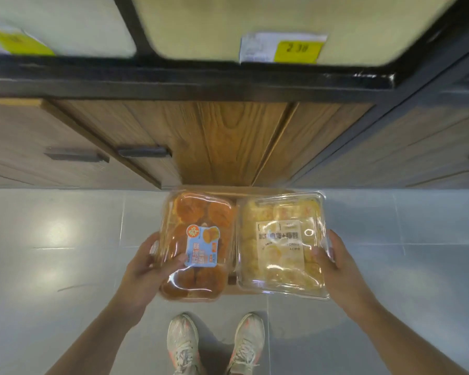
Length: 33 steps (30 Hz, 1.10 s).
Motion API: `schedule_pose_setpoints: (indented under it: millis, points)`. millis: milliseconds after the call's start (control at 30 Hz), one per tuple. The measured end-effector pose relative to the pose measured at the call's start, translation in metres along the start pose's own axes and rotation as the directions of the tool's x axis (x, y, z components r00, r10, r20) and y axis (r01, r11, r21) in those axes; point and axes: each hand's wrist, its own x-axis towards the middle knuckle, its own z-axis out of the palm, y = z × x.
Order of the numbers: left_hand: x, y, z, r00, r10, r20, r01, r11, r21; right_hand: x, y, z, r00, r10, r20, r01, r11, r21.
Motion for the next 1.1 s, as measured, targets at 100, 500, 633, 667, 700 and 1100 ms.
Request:
schedule_pose_setpoints:
  millis: [100, 500, 633, 667, 700, 1100]
  points:
    - [-0.061, 0.055, -0.028, 0.998, 0.036, -0.055, -0.038, 0.999, -0.038, -0.039, -0.069, -0.026, 0.997, -0.071, 0.007, 0.07, 0.997, 0.023]
    - [-0.378, 0.219, -0.126, 0.86, 0.234, -0.454, -0.333, 0.931, -0.151, -0.229, -0.335, -0.056, 0.838, -0.46, 0.293, 0.425, 0.888, 0.177]
    - [-0.484, 0.218, -0.134, 0.769, 0.264, -0.583, -0.451, 0.87, -0.201, -0.282, -0.41, -0.048, 0.678, -0.571, 0.463, 0.534, 0.815, 0.223]
    - [-0.511, 0.213, -0.132, 0.738, 0.26, -0.623, -0.476, 0.855, -0.207, -0.296, -0.425, -0.047, 0.632, -0.588, 0.505, 0.55, 0.799, 0.243]
    - [-0.538, 0.208, -0.129, 0.708, 0.25, -0.661, -0.499, 0.839, -0.218, -0.312, -0.44, -0.045, 0.588, -0.605, 0.536, 0.566, 0.782, 0.261]
    - [-0.829, 0.069, -0.102, 0.264, -0.047, -0.963, -0.686, 0.693, -0.221, -0.548, -0.501, 0.065, 0.1, -0.608, 0.788, 0.676, 0.622, 0.395]
